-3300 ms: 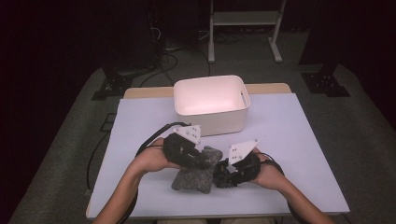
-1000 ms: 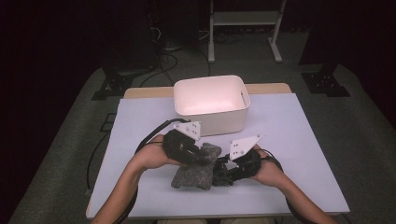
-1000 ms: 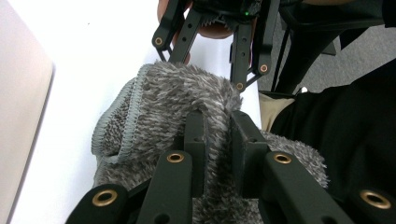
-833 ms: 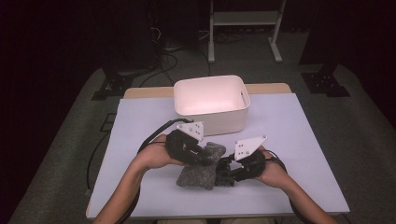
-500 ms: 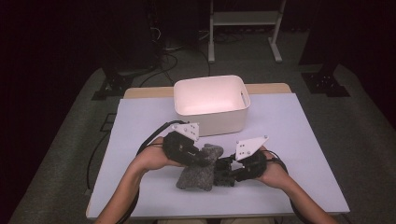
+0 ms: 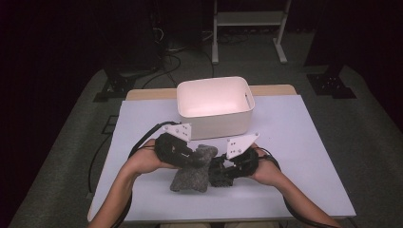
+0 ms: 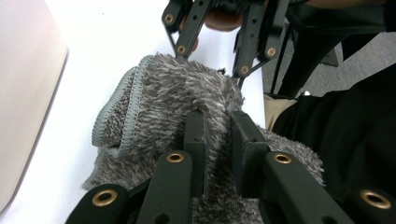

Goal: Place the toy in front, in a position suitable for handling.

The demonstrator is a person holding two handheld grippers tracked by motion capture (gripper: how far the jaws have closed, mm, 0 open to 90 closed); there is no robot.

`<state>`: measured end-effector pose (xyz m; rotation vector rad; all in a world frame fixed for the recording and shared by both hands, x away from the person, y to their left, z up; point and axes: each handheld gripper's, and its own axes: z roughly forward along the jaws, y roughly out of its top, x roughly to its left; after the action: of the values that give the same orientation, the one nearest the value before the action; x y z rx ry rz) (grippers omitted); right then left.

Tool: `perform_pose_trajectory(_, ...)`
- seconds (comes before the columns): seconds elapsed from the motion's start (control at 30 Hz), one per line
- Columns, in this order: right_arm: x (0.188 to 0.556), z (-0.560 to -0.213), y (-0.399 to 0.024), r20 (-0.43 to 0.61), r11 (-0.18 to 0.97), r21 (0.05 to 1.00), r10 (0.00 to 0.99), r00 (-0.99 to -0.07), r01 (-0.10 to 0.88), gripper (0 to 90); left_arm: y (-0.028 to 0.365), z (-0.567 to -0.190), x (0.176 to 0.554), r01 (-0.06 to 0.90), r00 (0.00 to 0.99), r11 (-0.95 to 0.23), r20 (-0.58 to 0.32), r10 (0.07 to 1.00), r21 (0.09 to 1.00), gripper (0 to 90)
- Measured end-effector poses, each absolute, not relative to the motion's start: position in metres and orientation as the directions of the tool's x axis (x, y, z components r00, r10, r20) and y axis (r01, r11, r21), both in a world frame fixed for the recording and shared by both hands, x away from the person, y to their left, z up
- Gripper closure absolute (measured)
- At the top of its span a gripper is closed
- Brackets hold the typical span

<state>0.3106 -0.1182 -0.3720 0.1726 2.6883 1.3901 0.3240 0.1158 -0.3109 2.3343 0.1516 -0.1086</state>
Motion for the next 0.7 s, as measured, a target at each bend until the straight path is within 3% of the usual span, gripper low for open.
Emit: perform_pose_trajectory(0.7, 0.305, -0.367, -0.155, -0.045, 0.669, 0.738, 0.177, -0.983, 0.087, 61.5, 0.079, -0.321, 0.328, 0.105, 0.992, -0.695, -0.125, 0.023, 0.711, 78.2)
